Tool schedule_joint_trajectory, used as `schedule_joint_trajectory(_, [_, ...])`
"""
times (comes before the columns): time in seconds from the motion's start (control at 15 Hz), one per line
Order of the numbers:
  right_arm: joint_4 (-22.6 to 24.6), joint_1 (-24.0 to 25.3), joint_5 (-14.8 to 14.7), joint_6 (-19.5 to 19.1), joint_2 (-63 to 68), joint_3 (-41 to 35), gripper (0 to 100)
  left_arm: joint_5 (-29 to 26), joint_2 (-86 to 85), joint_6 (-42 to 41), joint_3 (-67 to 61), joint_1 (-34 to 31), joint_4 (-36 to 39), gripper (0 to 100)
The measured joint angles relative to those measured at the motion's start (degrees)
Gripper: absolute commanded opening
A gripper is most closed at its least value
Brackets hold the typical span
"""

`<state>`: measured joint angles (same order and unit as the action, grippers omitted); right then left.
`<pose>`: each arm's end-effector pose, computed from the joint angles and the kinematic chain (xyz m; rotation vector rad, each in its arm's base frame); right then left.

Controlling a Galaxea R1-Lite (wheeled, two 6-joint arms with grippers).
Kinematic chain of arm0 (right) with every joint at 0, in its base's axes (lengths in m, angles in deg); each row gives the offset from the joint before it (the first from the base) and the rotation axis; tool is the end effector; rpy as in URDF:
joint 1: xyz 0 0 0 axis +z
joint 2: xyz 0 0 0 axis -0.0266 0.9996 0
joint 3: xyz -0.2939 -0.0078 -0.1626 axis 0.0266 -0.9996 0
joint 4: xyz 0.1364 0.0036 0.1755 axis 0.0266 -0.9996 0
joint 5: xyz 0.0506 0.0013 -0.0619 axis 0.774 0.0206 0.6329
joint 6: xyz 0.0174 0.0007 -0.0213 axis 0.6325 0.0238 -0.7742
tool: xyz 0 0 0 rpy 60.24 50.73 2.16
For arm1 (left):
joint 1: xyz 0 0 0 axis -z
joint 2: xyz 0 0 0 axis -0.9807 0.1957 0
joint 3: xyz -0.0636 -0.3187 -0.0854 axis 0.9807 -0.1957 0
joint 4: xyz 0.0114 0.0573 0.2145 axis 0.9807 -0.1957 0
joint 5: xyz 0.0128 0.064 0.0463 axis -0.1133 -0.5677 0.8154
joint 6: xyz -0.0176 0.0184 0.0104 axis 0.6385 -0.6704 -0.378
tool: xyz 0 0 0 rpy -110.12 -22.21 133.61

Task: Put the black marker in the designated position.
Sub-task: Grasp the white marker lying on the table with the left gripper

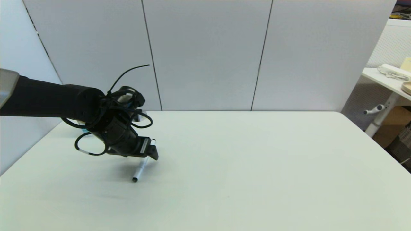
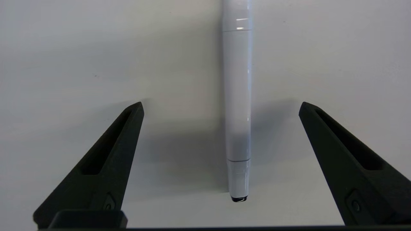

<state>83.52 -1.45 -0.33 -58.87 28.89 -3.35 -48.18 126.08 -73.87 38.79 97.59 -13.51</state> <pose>-0.0195 0.0000 0.0764 0.0153 -0.0095 0.0026 0.3636 -0.1237 0.1669 0.0750 1.1434 -0.1969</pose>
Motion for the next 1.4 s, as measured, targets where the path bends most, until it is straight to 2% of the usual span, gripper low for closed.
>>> schedule_joint_trajectory(0.8, [0.0, 0.0, 0.0, 0.0, 0.0, 0.0, 100, 1.8, 2.2, 0.1, 1.3, 1.9, 0.3, 100])
schedule_joint_trajectory(0.87, [0.0, 0.0, 0.0, 0.0, 0.0, 0.0, 100, 1.8, 2.4, 0.2, 1.6, 2.0, 0.2, 0])
schedule_joint_trajectory(1.4, [0.0, 0.0, 0.0, 0.0, 0.0, 0.0, 100, 1.6, 3.6, 0.4, 3.2, 2.0, -0.1, 0])
